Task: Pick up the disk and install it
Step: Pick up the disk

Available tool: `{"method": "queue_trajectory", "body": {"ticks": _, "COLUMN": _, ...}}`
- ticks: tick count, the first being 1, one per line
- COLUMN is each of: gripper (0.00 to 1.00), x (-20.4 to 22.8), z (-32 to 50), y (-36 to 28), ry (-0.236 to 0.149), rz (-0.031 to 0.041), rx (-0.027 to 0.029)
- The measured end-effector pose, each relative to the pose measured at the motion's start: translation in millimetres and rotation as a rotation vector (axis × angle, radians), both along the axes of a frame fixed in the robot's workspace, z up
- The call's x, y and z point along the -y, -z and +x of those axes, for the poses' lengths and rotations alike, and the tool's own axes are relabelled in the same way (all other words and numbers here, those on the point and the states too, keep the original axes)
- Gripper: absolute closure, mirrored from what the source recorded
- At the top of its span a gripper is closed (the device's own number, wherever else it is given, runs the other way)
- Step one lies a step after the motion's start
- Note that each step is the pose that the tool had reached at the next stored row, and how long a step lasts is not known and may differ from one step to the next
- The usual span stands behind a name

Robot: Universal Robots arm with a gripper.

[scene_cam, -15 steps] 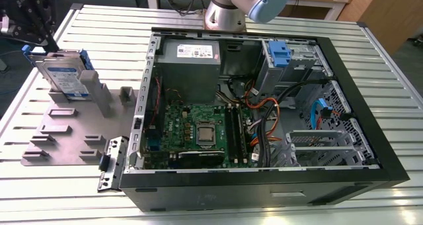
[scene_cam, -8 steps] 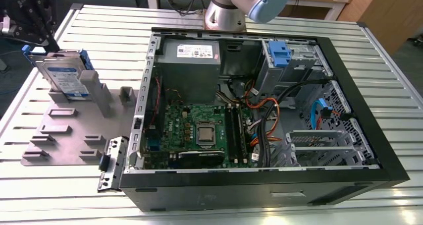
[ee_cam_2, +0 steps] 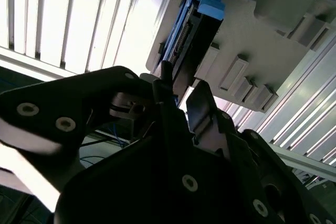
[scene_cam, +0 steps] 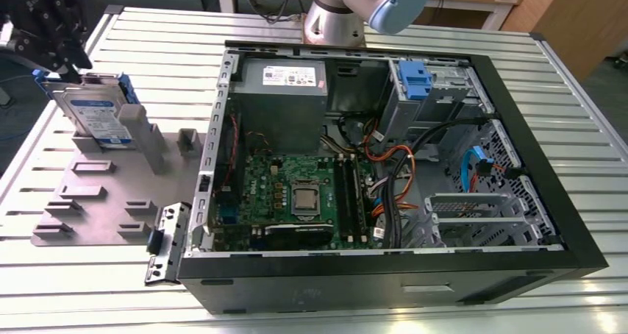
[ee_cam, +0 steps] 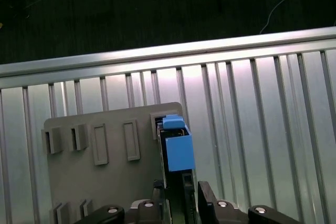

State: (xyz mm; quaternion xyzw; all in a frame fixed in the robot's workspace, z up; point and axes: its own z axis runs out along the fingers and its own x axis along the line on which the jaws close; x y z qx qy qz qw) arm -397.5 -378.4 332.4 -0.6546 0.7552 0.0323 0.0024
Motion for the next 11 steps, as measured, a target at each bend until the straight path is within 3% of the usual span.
{"method": "queue_trajectory", "body": {"ticks": 5, "gripper": 0.47, "x": 0.0, "z": 0.1, "y": 0.0, "ry": 0.0, "rz": 0.0, "rx": 0.0}}
{"method": "queue_trajectory", "body": {"ticks": 8, "gripper": 0.47, "x": -0.1, "z": 0.2, "y": 1.0, "ry": 0.0, "rz": 0.0001, "rx": 0.0002}}
{"method": "queue_trajectory", "body": {"ticks": 11, "gripper": 0.47, "x": 0.0, "z": 0.1, "y": 5.9, "ry": 0.0, "rz": 0.0001, "rx": 0.0004}}
